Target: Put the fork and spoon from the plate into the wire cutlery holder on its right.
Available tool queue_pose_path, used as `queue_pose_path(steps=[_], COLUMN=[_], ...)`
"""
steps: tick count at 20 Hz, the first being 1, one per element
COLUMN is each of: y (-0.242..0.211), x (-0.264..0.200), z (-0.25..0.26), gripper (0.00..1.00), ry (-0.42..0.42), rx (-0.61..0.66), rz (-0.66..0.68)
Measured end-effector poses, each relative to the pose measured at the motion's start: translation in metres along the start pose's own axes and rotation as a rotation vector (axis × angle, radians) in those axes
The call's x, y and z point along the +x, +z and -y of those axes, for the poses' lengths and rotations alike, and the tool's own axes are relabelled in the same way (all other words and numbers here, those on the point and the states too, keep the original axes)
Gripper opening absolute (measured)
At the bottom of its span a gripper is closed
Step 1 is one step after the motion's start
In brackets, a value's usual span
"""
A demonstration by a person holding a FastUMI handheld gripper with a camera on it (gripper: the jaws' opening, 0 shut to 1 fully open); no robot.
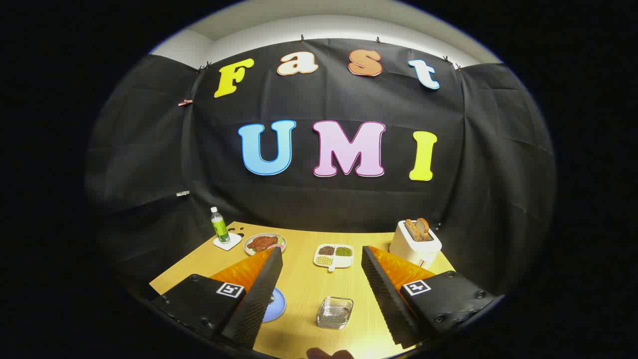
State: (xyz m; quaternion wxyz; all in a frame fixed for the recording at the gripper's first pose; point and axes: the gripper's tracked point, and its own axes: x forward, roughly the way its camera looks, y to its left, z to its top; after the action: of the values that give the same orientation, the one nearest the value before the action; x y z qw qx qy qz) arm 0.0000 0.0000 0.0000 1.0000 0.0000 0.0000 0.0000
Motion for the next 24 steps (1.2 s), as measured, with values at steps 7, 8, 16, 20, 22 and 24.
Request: queue_pose_path(steps=[7, 8, 16, 20, 22, 24], y=[-0.002, 0.000, 0.000, -0.014, -0.025, -0.037], x=[0.004, 0.005, 0.013, 0.018, 0.022, 0.027], z=[0.000, 0.001, 0.015, 0.010, 0.003, -0.005], gripper=[0.99, 0.99, 0.99, 0.99, 0.99, 0.99], ry=[-0.013, -0.015, -0.063, -0.056, -0.039, -0.020], rx=[-0.007, -0.007, 0.004, 0.001, -0.002, 0.003], rz=[-0.008, -0.003, -0.002, -0.048, -0.077, -0.119])
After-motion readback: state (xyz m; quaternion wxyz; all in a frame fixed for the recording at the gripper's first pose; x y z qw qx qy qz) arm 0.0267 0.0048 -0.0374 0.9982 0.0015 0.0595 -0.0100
